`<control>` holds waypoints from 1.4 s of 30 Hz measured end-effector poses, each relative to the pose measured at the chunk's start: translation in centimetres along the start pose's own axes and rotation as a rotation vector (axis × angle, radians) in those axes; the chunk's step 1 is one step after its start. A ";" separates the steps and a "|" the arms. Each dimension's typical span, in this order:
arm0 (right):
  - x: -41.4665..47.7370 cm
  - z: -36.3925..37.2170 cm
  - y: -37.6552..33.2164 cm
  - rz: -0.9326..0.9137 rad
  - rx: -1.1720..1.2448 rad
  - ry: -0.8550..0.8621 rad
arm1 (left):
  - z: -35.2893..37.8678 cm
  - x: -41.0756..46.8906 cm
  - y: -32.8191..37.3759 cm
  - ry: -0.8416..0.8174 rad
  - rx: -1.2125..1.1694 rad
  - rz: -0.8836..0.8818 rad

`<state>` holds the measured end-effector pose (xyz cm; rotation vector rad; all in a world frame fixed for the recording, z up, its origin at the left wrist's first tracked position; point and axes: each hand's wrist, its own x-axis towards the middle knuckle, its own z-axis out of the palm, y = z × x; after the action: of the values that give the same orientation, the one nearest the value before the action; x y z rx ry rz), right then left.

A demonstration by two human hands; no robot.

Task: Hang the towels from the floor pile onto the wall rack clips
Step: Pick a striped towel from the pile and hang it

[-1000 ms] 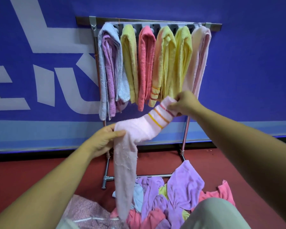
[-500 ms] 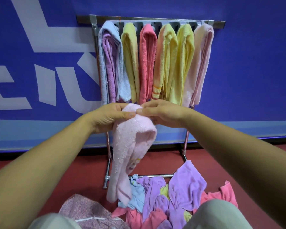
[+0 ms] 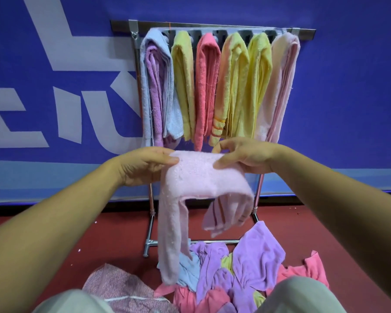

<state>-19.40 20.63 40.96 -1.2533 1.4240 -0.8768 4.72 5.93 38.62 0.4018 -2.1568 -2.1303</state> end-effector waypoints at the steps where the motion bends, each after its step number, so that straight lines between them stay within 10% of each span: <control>1: -0.1 0.1 0.1 0.029 0.004 -0.067 | 0.3 0.1 0.6 -0.006 -0.018 0.025; 29: 0.8 -2.1 -13.6 -0.176 0.067 -0.160 | -1.8 1.1 14.1 0.158 0.270 0.115; 42: 8.4 -7.9 -21.3 -0.289 0.018 0.214 | -6.9 7.9 21.9 0.301 0.108 0.263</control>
<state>-21.40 7.43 61.18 -1.4072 1.4155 -1.2482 -3.98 -2.77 59.60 0.3926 -2.0299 -1.7020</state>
